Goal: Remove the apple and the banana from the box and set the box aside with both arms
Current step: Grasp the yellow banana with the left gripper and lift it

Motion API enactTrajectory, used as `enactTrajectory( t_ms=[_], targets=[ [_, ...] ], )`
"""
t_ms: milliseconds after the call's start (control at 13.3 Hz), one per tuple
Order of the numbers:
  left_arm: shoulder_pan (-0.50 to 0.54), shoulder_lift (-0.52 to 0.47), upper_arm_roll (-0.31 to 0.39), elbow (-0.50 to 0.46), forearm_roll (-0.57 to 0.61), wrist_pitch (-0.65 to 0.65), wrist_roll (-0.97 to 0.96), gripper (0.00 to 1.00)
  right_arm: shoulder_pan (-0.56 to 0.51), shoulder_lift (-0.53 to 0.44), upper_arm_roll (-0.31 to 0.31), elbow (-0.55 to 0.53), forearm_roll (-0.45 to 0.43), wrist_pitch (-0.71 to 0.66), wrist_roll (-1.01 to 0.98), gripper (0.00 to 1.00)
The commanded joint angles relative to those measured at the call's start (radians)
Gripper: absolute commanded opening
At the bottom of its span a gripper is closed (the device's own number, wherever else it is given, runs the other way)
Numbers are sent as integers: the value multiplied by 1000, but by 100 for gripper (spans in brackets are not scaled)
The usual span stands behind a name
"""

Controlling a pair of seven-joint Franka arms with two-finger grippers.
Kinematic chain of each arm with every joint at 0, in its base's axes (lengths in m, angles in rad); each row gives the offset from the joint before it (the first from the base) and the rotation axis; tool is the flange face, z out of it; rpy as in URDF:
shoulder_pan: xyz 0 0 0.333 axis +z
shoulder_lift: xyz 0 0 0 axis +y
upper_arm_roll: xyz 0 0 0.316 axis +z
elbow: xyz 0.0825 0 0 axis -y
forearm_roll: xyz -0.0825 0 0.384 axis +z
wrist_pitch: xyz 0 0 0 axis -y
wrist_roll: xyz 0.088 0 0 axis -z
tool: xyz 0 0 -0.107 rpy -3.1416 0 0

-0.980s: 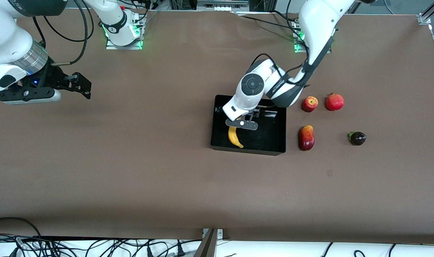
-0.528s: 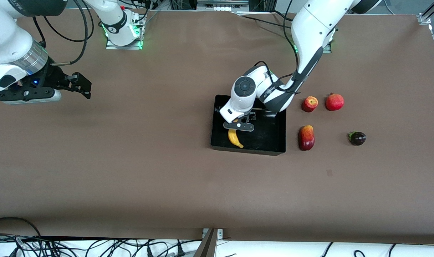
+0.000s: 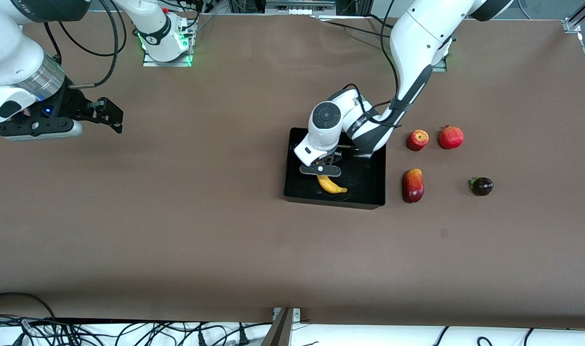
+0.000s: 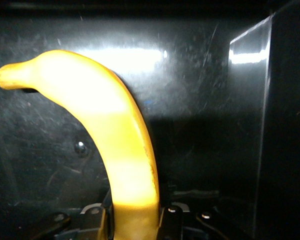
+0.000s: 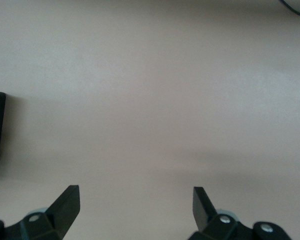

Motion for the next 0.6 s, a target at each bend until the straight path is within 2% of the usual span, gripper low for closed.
enactTrajectory(
  t_ms=[0,377,528],
  targets=[
    [12,-105,-4,16,24,-109,-17,0,-1,-10,0,1,1,-9,2,100],
    [147,-281,-41,33,1,-349,15,0,-1,-10,0,1,1,-9,2,100],
    [234,-298,-42,51,-1,-451,199,0,-1,-10,0,1,1,-9,2,100]
  ],
)
